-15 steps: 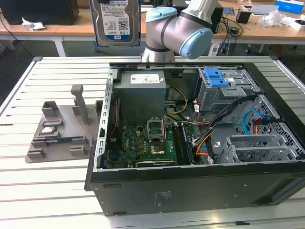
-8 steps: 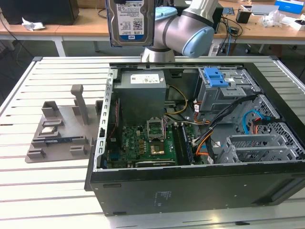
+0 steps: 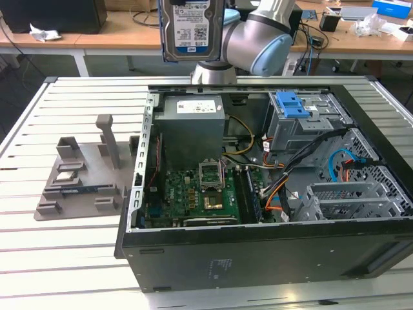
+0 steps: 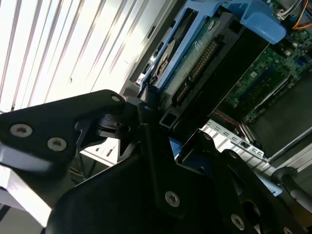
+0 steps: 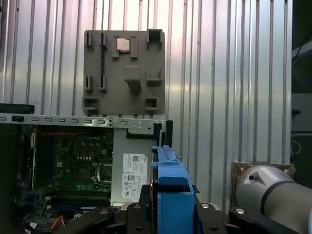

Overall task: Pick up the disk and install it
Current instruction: 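Pick up the disk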

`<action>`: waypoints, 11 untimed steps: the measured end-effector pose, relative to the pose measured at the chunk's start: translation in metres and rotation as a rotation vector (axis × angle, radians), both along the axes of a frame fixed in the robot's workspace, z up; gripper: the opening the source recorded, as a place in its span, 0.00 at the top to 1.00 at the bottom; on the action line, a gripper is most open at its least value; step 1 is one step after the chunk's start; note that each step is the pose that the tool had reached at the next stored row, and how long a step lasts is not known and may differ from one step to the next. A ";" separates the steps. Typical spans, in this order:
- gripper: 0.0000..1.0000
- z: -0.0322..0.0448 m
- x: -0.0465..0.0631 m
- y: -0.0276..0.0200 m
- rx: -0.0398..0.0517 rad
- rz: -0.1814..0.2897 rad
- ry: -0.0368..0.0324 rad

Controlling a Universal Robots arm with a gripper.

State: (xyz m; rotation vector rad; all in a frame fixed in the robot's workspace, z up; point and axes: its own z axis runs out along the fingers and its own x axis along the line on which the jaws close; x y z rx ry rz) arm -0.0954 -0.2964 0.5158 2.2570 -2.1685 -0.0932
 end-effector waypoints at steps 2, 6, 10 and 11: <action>0.64 0.0000 0.003 -0.0034 0.0041 0.000 0.0003; 0.64 0.0000 0.006 -0.0106 0.0043 0.000 0.0005; 0.64 0.0000 0.008 -0.0174 0.0043 0.000 0.0004; 0.64 -0.0001 0.008 -0.0184 0.0044 0.000 0.0004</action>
